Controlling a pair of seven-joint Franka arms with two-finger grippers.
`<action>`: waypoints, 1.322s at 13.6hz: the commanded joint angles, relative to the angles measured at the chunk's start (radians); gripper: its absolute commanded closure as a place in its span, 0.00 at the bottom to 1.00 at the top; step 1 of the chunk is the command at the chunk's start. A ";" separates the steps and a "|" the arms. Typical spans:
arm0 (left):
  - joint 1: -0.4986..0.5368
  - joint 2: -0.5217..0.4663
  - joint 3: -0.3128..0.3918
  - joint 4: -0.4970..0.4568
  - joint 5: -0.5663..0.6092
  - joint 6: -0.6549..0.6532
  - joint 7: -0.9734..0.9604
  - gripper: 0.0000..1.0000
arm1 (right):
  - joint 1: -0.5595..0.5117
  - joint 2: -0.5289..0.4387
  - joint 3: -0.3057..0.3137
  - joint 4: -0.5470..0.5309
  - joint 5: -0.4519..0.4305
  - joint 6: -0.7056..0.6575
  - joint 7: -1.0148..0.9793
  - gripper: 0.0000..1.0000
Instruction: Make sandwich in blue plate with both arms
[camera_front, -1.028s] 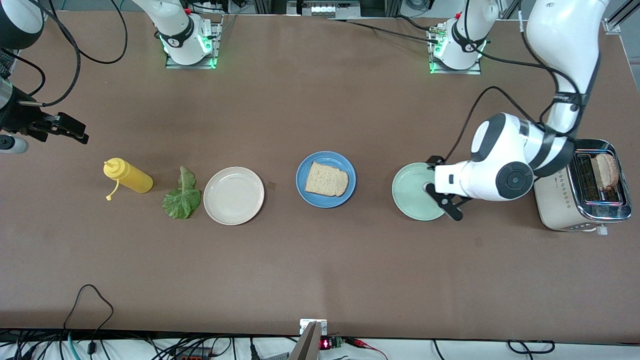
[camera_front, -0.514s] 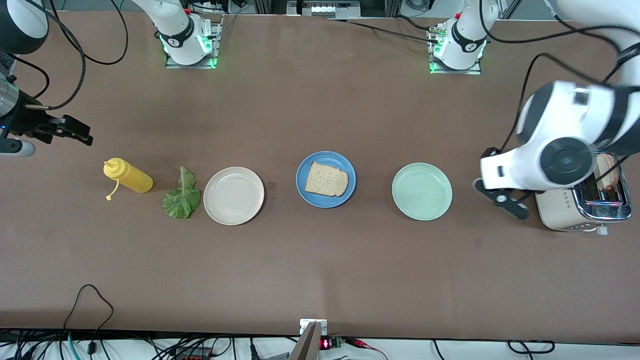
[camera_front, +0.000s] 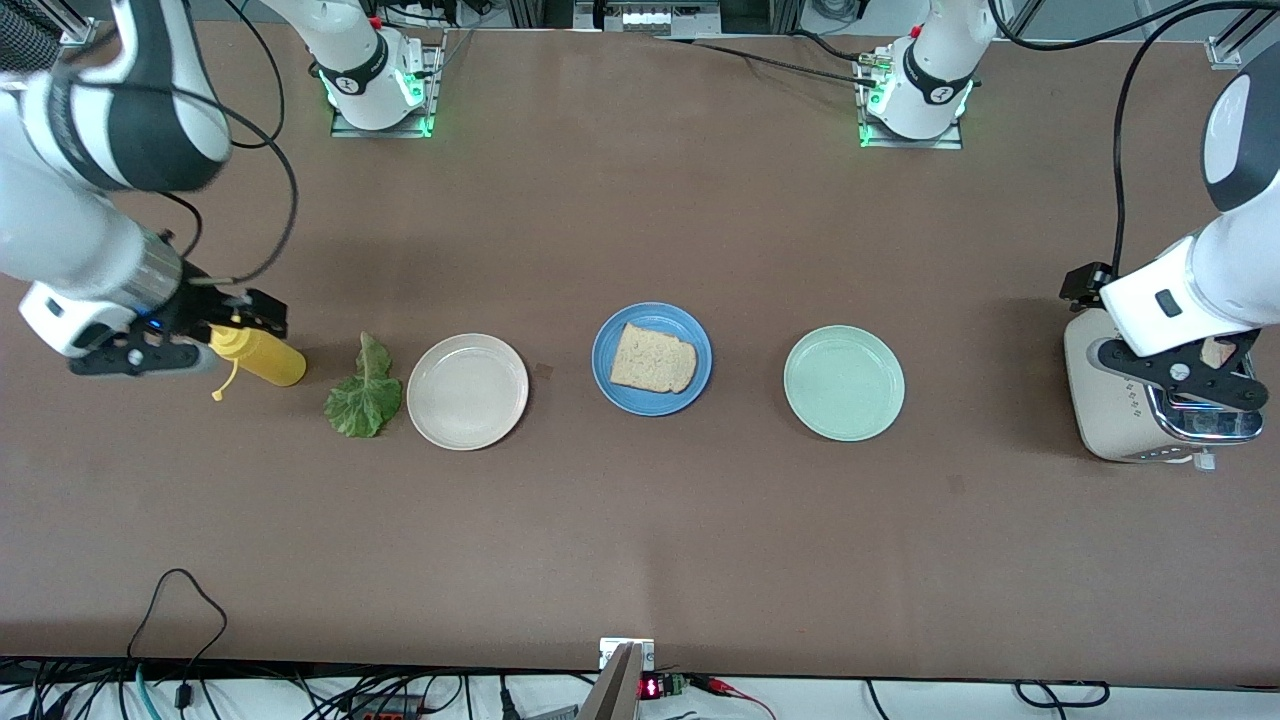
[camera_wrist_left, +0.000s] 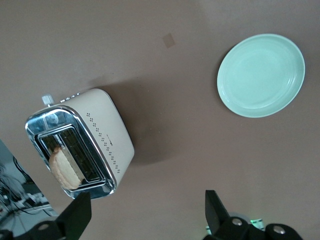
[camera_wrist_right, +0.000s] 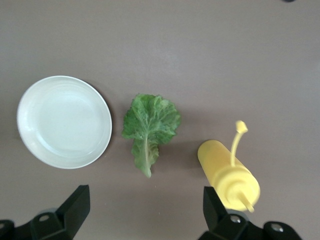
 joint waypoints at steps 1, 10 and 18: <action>0.028 -0.008 -0.001 0.023 -0.122 -0.016 -0.069 0.00 | -0.001 0.092 -0.004 0.016 0.013 0.021 -0.002 0.00; -0.228 -0.408 0.383 -0.548 -0.290 0.418 -0.126 0.00 | 0.058 0.210 -0.004 -0.188 0.016 0.343 0.049 0.00; -0.221 -0.399 0.377 -0.497 -0.287 0.292 -0.143 0.00 | 0.062 0.220 -0.006 -0.320 0.011 0.489 0.030 0.00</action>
